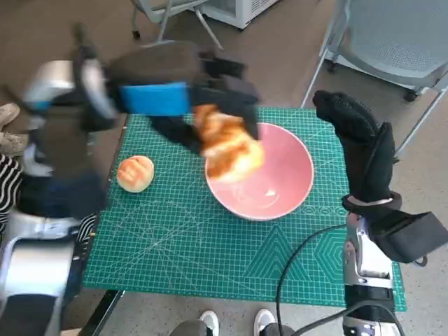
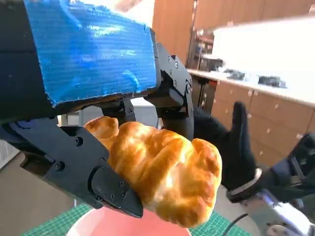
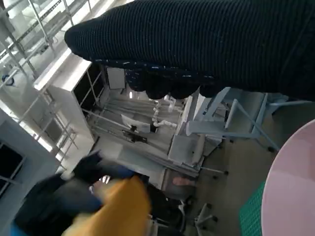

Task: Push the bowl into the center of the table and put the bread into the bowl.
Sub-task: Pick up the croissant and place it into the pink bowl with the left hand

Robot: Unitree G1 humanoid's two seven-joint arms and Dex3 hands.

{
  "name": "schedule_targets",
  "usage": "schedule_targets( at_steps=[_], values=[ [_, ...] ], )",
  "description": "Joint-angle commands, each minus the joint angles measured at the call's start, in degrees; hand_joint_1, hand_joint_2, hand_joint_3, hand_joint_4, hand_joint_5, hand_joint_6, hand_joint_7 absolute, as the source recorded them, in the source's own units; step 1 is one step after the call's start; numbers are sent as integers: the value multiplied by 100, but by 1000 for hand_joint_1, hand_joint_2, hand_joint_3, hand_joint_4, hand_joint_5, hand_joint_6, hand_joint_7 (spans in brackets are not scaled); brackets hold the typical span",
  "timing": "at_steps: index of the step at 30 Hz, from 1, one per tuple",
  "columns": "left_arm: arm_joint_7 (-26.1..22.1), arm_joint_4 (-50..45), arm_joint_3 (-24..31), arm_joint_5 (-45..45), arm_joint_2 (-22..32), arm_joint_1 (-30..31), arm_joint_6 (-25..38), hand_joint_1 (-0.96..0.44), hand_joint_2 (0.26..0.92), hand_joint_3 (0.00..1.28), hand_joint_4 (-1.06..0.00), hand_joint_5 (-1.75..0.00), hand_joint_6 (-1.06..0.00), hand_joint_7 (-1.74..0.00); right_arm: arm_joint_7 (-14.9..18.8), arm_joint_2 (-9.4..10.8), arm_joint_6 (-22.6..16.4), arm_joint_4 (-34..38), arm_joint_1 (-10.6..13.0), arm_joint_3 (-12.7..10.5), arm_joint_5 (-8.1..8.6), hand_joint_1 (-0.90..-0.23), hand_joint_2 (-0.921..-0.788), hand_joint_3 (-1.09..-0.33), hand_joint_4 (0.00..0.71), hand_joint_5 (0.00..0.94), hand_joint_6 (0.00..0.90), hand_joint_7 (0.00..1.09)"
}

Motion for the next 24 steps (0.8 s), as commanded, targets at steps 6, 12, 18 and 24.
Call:
schedule_targets(
  at_steps=[6,12,18,24],
  values=[
    [896,1429,-519,1098,-628,-550,-808,0,920,97,-598,-1229,-653,-1173,46,-10,77,-146,303,-33,67,-696,-921,-728,182,1,47,576],
    [1361,2341,-782,1591,-888,-774,-1114,-1,920,103,-604,-1242,-632,-1175,39,-52,83,-224,390,-77,84,-693,-921,-725,183,2,50,572],
    [1454,2892,-989,1934,-1104,-927,-593,-1,921,153,-562,-1271,-559,-1262,-4,-94,113,-313,454,-131,65,-688,-921,-724,185,2,55,568],
    [917,2871,-1061,1956,-1151,-923,332,-42,858,103,-384,-365,-372,-494,-48,-96,130,-396,504,-169,22,-687,-921,-724,185,2,58,562]
  ],
)
